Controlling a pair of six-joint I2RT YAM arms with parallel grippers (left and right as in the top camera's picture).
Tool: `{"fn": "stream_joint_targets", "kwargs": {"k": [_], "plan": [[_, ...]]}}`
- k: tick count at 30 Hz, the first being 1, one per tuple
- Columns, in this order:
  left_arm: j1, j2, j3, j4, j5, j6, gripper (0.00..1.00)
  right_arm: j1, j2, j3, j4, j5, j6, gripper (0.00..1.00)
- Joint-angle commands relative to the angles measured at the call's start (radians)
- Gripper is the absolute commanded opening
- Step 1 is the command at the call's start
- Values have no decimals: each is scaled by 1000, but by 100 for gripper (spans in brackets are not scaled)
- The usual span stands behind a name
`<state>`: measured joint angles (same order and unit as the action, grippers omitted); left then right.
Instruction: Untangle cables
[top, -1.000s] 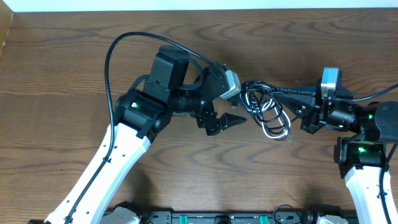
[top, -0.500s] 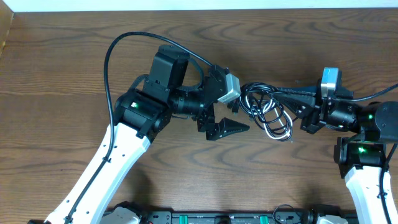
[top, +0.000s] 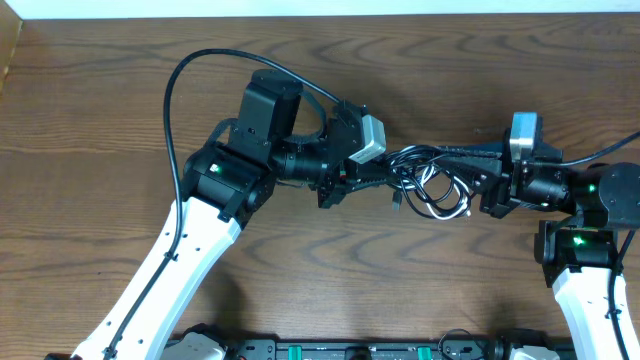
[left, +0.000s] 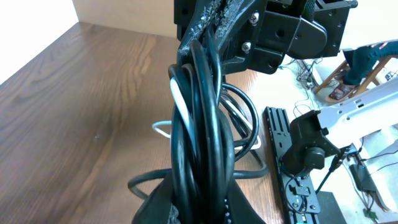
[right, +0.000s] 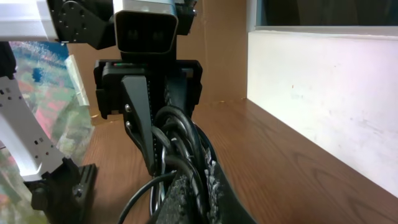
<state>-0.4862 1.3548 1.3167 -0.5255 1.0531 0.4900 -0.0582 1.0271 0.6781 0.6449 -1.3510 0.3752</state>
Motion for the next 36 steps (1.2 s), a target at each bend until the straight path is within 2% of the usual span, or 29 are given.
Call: {"fn": "stream_joint_targets", "kwargs": {"k": [1, 6, 7, 9, 11, 14, 21, 29, 36], "plan": [[-4, -3, 9, 27, 32, 2, 7, 16, -8, 22, -1, 13, 13, 1], [-3, -3, 9, 41, 0, -14, 7, 12, -8, 22, -2, 44, 13, 1], [-3, -3, 9, 47, -12, -38, 8, 8, -8, 22, -6, 58, 14, 6], [-2, -3, 9, 61, -32, -95, 8, -5, -8, 22, -23, 104, 19, 24], [5, -3, 9, 85, -32, -159, 7, -23, -8, 22, -63, 183, 57, 50], [31, -3, 9, 140, -32, -293, 7, -52, -8, 22, -137, 300, 105, 75], [156, -3, 9, 268, -33, -610, 8, -114, -8, 22, -192, 354, 126, 99], [251, -3, 9, 405, -32, -972, 8, -117, -8, 20, -203, 267, 103, 99], [250, -3, 9, 507, -32, -1165, 8, -58, -7, 20, -340, 267, -8, 97]]}}
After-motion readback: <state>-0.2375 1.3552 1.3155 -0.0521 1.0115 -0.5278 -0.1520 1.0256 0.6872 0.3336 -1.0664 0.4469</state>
